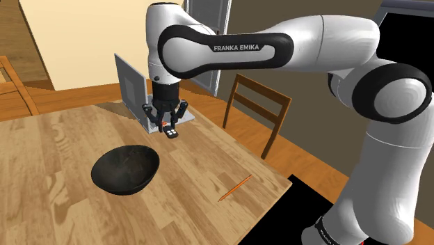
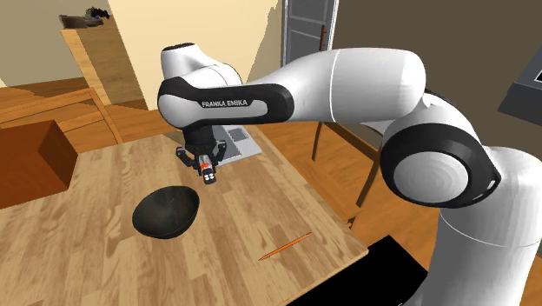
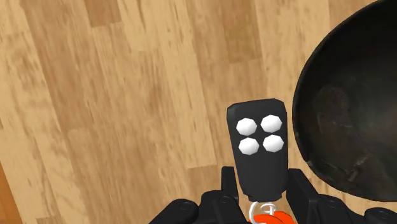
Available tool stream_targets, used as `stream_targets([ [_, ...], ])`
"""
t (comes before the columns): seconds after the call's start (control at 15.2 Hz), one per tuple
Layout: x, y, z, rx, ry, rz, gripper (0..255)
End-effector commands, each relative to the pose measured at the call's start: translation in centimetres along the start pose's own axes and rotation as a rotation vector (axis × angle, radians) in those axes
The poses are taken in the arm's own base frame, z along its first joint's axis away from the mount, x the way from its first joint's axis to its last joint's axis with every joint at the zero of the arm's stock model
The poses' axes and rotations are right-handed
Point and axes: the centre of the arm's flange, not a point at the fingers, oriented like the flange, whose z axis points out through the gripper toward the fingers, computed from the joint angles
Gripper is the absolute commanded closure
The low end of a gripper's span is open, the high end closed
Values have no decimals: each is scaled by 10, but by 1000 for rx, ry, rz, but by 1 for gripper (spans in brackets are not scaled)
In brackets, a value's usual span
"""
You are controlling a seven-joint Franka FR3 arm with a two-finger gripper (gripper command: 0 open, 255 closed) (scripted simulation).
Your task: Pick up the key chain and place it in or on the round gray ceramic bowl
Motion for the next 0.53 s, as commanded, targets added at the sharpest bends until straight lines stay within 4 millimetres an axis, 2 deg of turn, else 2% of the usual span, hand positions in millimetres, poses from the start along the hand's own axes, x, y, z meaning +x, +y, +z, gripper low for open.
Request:
stream_targets([
  [0.0,-10,-26,-1,0,0,2,255],
  [0.46,-43,-113,-2,0,0,2,255],
])
